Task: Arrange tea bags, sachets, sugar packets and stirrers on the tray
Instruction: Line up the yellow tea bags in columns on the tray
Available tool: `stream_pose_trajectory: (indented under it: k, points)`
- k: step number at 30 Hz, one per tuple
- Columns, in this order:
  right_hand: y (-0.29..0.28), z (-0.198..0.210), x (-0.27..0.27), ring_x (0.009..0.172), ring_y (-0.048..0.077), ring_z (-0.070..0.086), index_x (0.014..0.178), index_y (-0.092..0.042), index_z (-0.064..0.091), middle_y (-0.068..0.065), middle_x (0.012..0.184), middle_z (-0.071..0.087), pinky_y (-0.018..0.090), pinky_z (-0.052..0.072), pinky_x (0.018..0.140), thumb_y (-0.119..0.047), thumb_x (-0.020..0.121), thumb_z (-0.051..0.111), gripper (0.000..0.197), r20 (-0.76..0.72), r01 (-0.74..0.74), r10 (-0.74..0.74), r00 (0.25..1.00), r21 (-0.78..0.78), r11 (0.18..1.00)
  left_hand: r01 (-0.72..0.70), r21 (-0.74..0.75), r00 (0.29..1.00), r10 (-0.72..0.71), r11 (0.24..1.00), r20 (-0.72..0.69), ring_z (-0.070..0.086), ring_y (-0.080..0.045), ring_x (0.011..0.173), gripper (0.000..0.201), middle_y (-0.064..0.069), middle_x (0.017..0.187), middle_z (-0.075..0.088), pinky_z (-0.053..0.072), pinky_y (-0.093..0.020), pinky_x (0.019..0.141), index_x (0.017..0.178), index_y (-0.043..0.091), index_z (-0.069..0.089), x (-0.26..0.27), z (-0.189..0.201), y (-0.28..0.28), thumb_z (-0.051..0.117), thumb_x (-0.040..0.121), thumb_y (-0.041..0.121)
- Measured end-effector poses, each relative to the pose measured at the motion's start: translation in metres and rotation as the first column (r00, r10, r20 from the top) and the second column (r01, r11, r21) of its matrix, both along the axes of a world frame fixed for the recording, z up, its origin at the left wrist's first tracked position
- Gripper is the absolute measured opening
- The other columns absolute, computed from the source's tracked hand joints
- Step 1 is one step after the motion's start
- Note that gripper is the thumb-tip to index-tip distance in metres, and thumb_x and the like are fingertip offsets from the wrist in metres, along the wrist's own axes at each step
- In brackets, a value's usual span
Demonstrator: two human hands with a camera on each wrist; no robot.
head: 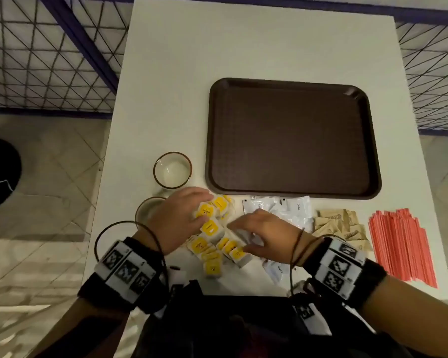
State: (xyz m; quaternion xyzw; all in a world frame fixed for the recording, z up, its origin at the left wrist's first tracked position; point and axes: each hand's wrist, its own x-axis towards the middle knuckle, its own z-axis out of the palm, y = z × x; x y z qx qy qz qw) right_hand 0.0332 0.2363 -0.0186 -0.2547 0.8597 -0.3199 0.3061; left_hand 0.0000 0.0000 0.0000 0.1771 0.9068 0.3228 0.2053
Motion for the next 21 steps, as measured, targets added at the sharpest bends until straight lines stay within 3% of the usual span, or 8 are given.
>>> stream_pose_trajectory:
  k: [2, 5, 7, 9, 12, 14, 18, 21]
  points:
    - [-0.011, -0.011, -0.003, 0.111, 0.027, 0.051, 0.135, -0.022, 0.047, 0.003, 0.133, 0.054, 0.04, 0.041, 0.096, -0.019, 0.076, 0.069, 0.063, -0.046, -0.1, 0.105, 0.993, 0.105, 0.989, 0.045, -0.04, 0.997, -0.043, 0.998, 0.057, 0.047, -0.013, 0.121, 0.049, -0.002, 0.13, 0.053, 0.024, -0.011, 0.098, 0.126, 0.012, 0.056, -0.008, -0.001, 0.008, 0.055, 0.08, 0.028]
    - [-0.016, -0.021, -0.001, 0.106, 0.031, 0.052, 0.137, -0.023, 0.042, 0.004, 0.13, 0.052, 0.049, 0.045, 0.086, -0.024, 0.075, 0.069, 0.067, -0.081, -0.192, 0.209, 0.975, 0.173, 0.966, 0.047, -0.111, 0.983, -0.026, 0.993, 0.182, 0.046, -0.02, 0.125, 0.049, -0.007, 0.133, 0.052, 0.03, -0.023, 0.103, 0.132, 0.01, 0.049, -0.02, 0.005, 0.019, 0.043, 0.086, 0.025]
    - [-0.016, -0.023, 0.001, 0.104, 0.032, 0.051, 0.137, -0.023, 0.042, 0.007, 0.123, 0.054, 0.047, 0.045, 0.084, -0.027, 0.076, 0.069, 0.067, -0.097, -0.216, 0.241, 0.966, 0.212, 0.953, 0.125, -0.215, 0.968, -0.071, 0.969, 0.241, 0.046, -0.02, 0.125, 0.048, -0.005, 0.136, 0.051, 0.033, -0.028, 0.105, 0.136, 0.013, 0.046, -0.021, 0.001, 0.022, 0.042, 0.09, 0.027]
    - [-0.016, -0.021, -0.001, 0.1, 0.033, 0.052, 0.132, -0.022, 0.05, 0.009, 0.114, 0.055, 0.044, 0.044, 0.08, -0.029, 0.073, 0.072, 0.064, -0.12, -0.231, 0.267, 0.956, 0.255, 0.939, 0.191, -0.273, 0.959, -0.119, 0.943, 0.259, 0.047, -0.02, 0.125, 0.049, -0.005, 0.137, 0.05, 0.034, -0.029, 0.104, 0.138, 0.017, 0.042, -0.023, -0.005, 0.023, 0.051, 0.089, 0.017]
    - [-0.019, -0.023, 0.001, 0.076, 0.028, 0.059, 0.1, -0.023, 0.066, 0.005, 0.091, 0.059, 0.036, 0.049, 0.061, -0.032, 0.048, 0.085, 0.057, -0.204, -0.264, 0.328, 0.922, 0.287, 0.921, 0.2, -0.303, 0.957, -0.12, 0.932, 0.263, 0.049, -0.021, 0.119, 0.052, -0.006, 0.131, 0.05, 0.037, -0.029, 0.099, 0.135, 0.016, 0.043, -0.022, -0.006, 0.025, 0.056, 0.086, 0.009]
    - [-0.016, -0.029, 0.0, 0.071, 0.022, 0.059, 0.087, -0.028, 0.067, -0.002, 0.087, 0.06, 0.03, 0.049, 0.058, -0.032, 0.041, 0.086, 0.05, -0.258, -0.267, 0.326, 0.91, 0.239, 0.934, 0.192, -0.296, 0.964, -0.123, 0.936, 0.234, 0.052, -0.019, 0.111, 0.043, -0.005, 0.122, 0.052, 0.042, -0.029, 0.093, 0.126, 0.017, 0.049, -0.019, -0.003, 0.026, 0.059, 0.085, 0.012]
    - [-0.009, -0.032, 0.003, 0.072, 0.015, 0.056, 0.085, -0.036, 0.067, -0.012, 0.085, 0.061, 0.025, 0.044, 0.059, -0.038, 0.05, 0.077, 0.036, -0.295, -0.32, 0.384, 0.875, 0.244, 0.915, 0.199, -0.294, 0.964, -0.133, 0.935, 0.229, 0.054, -0.017, 0.098, 0.035, 0.0, 0.107, 0.055, 0.047, -0.033, 0.084, 0.108, 0.019, 0.056, -0.011, -0.004, 0.025, 0.07, 0.077, 0.023]
    - [-0.008, -0.036, 0.005, 0.068, 0.014, 0.058, 0.081, -0.037, 0.069, -0.014, 0.079, 0.06, 0.024, 0.044, 0.059, -0.041, 0.068, 0.053, 0.02, -0.342, -0.285, 0.36, 0.868, 0.25, 0.925, 0.24, -0.327, 0.957, -0.167, 0.914, 0.236, 0.052, -0.016, 0.094, 0.036, 0.003, 0.102, 0.054, 0.045, -0.031, 0.08, 0.106, 0.022, 0.055, -0.008, -0.009, 0.026, 0.071, 0.075, 0.031]
